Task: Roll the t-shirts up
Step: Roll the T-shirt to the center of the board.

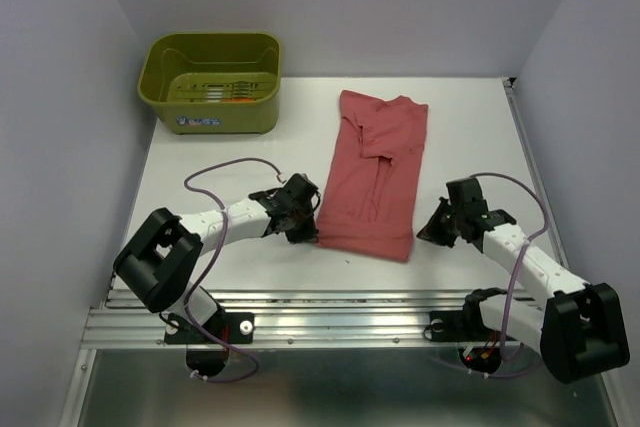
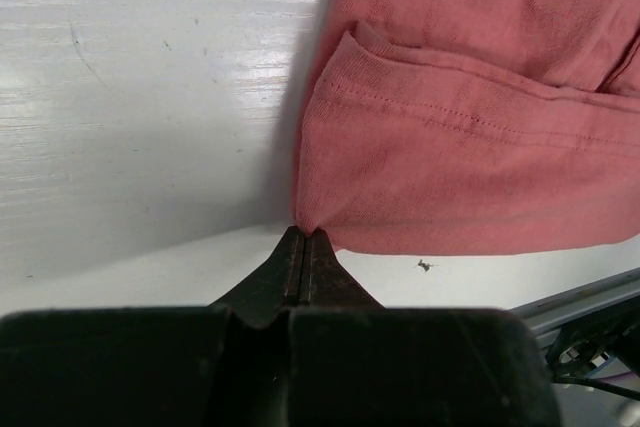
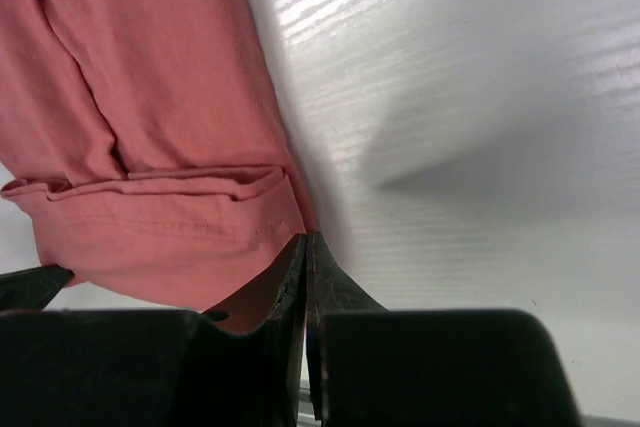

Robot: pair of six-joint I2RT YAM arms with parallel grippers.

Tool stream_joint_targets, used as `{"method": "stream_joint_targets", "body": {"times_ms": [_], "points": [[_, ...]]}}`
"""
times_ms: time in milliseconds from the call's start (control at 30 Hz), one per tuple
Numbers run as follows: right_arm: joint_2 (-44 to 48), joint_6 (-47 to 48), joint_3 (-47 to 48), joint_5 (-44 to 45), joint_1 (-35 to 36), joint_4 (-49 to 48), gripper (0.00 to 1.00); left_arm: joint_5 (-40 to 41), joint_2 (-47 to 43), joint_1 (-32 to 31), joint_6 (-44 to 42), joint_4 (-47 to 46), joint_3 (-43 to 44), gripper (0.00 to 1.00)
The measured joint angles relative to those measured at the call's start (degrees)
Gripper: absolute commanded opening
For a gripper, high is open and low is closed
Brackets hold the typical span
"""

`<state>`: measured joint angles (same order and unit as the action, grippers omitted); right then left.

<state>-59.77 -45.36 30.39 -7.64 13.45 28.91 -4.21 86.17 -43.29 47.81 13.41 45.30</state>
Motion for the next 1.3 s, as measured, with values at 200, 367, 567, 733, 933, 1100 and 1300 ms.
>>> {"method": "stream_joint_targets", "body": {"times_ms": [200, 367, 567, 733, 933, 1100, 1300], "points": [[-5.99, 0.37, 1.11, 0.76, 0.00, -4.46, 0.07, -0.02, -0.92, -0.24, 0.28, -0.63, -1.68, 0.00], [-13.27, 1.18, 5.38, 4.59, 0.00, -6.95, 0.07, 0.20, -0.92, -1.99, 1.40, -0.98, -2.23, 0.00], [-22.23, 3.02, 12.13, 10.67, 0.00, -9.62, 0.07, 0.17, -0.96, -3.76, 2.80, -1.73, -2.86, 0.00], [-28.06, 4.28, 17.64, 13.42, 0.00, -10.25, 0.07, 0.20, -0.96, -3.87, 3.52, -2.27, -3.30, 0.00], [-33.57, 5.60, 23.69, 14.36, 0.00, -11.45, 0.07, 0.17, -0.96, -3.89, 3.76, -2.71, -3.43, 0.00], [-42.05, 6.80, 29.94, 15.10, 0.00, -12.44, 0.07, 0.15, -0.96, -3.89, 3.91, -3.17, -3.58, 0.00], [-48.09, 7.96, 36.74, 14.80, 0.00, -14.36, 0.06, 0.22, -0.55, -3.91, 4.63, -4.61, -3.61, 0.00]]}}
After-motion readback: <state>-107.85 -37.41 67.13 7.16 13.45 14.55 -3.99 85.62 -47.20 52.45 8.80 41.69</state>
